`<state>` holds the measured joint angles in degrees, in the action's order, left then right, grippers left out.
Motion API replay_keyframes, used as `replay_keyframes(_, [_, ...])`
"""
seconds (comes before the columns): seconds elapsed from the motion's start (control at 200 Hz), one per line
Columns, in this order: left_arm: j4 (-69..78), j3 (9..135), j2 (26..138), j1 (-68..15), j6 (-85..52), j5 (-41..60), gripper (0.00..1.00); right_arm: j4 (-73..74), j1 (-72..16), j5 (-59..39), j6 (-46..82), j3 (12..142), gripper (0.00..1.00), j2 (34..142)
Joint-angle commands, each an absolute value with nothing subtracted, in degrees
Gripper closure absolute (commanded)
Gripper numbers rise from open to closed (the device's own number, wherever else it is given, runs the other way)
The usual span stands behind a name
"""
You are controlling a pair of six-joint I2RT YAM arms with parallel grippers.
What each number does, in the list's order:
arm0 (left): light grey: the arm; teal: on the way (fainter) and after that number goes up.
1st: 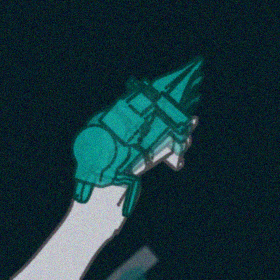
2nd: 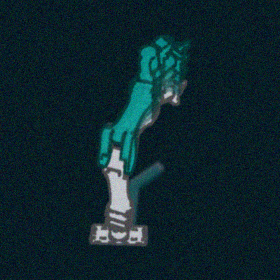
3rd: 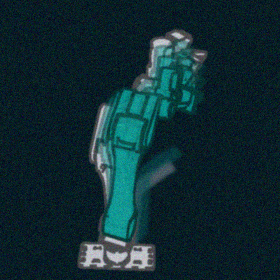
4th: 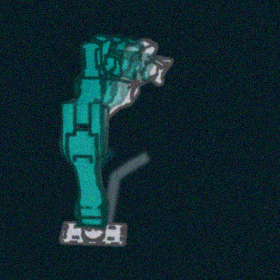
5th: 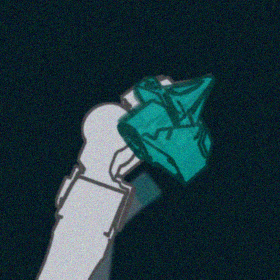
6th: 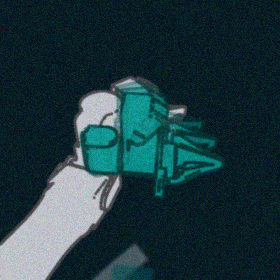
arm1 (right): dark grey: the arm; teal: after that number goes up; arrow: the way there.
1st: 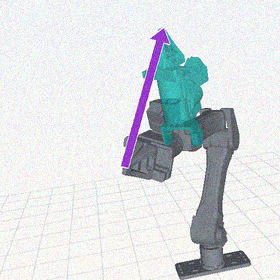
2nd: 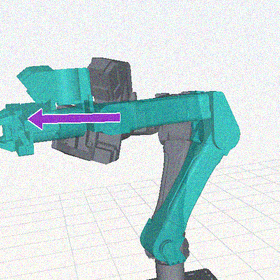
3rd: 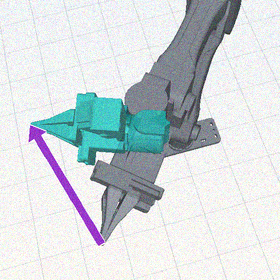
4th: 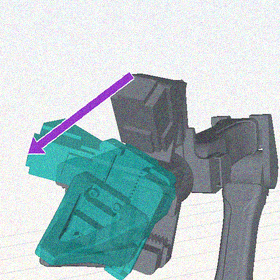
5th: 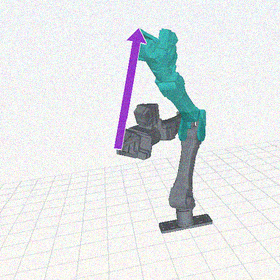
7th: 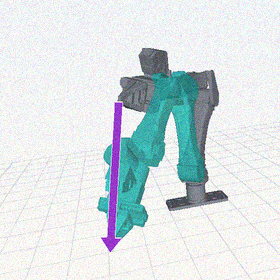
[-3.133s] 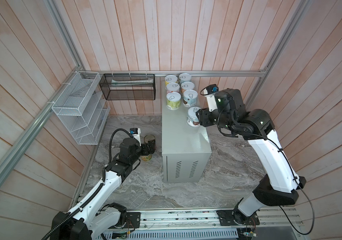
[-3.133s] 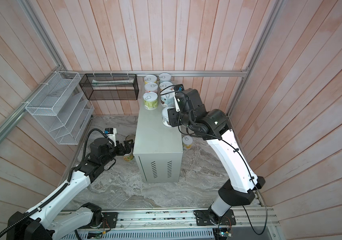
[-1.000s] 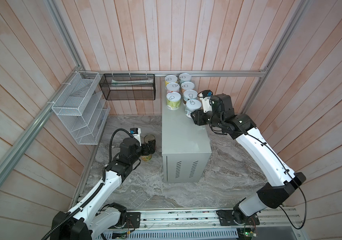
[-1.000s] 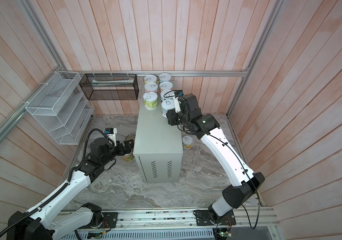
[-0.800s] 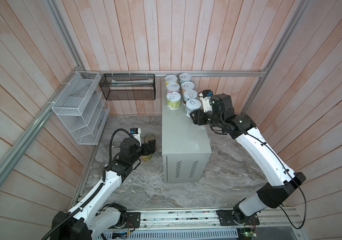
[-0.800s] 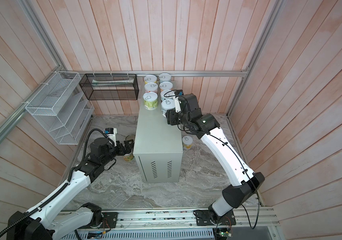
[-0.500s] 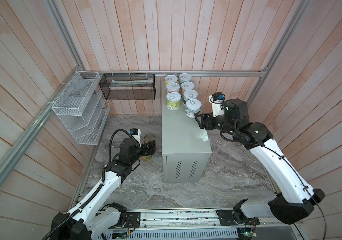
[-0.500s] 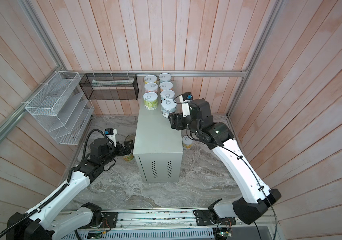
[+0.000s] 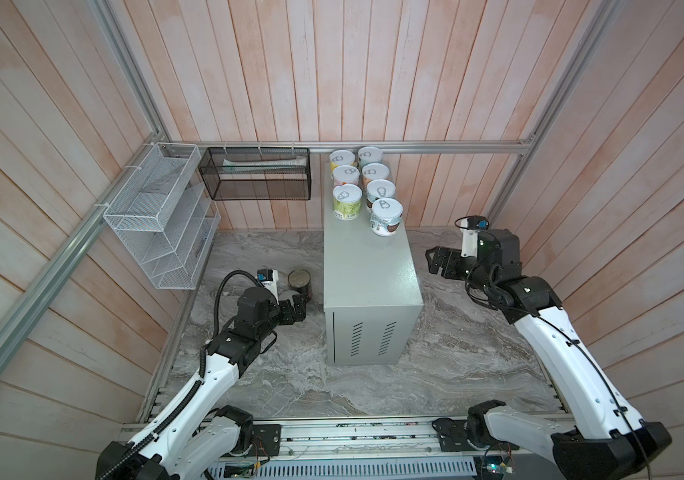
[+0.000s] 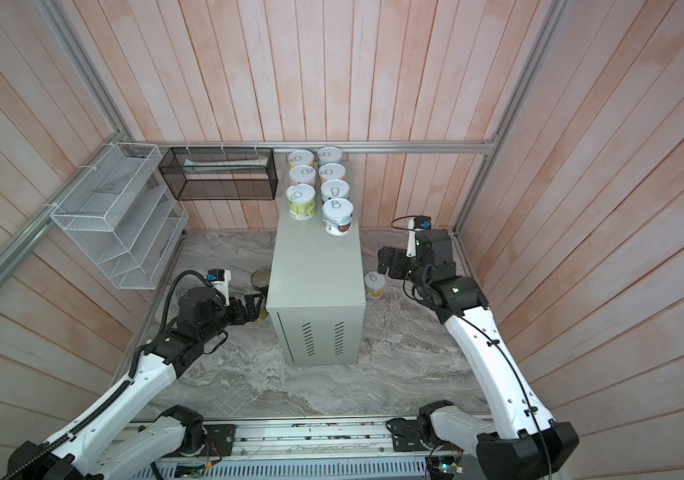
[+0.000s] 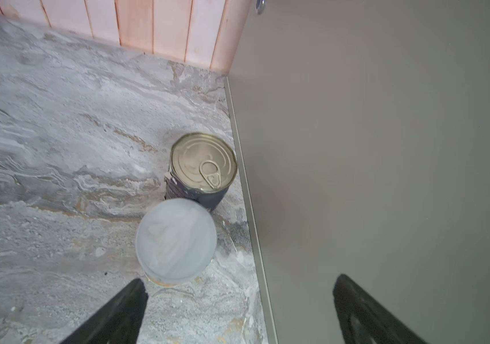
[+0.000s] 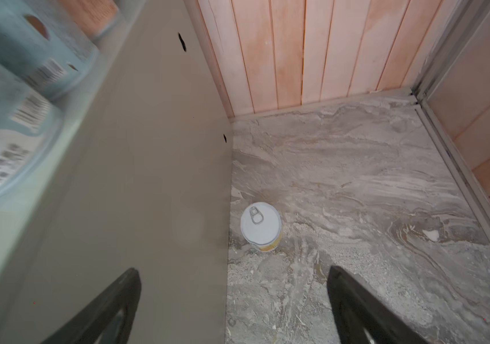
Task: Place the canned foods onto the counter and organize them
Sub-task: 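Withdraw the right gripper down toward the white-lidded floor can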
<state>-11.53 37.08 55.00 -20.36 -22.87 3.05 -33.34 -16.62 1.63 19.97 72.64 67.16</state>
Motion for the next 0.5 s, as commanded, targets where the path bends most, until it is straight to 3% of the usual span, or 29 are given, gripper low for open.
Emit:
replay_keyframes(0.0, [-8.9,35.9,54.7,-20.3,-24.9,6.6,0.0,-27.9,-15.3,2.0,20.0,69.3,0.03,68.8])
replay_keyframes(0.2, [-7.1,36.0,53.6,-20.2,-24.2,6.9,0.0,-21.3,-13.8,-2.3,19.7,64.4,0.06,76.0])
replay_keyframes(0.495, [-4.9,37.8,56.6,-20.2,-24.3,8.4,0.0,-14.6,-13.1,-2.4,18.7,64.0,0.02,87.8])
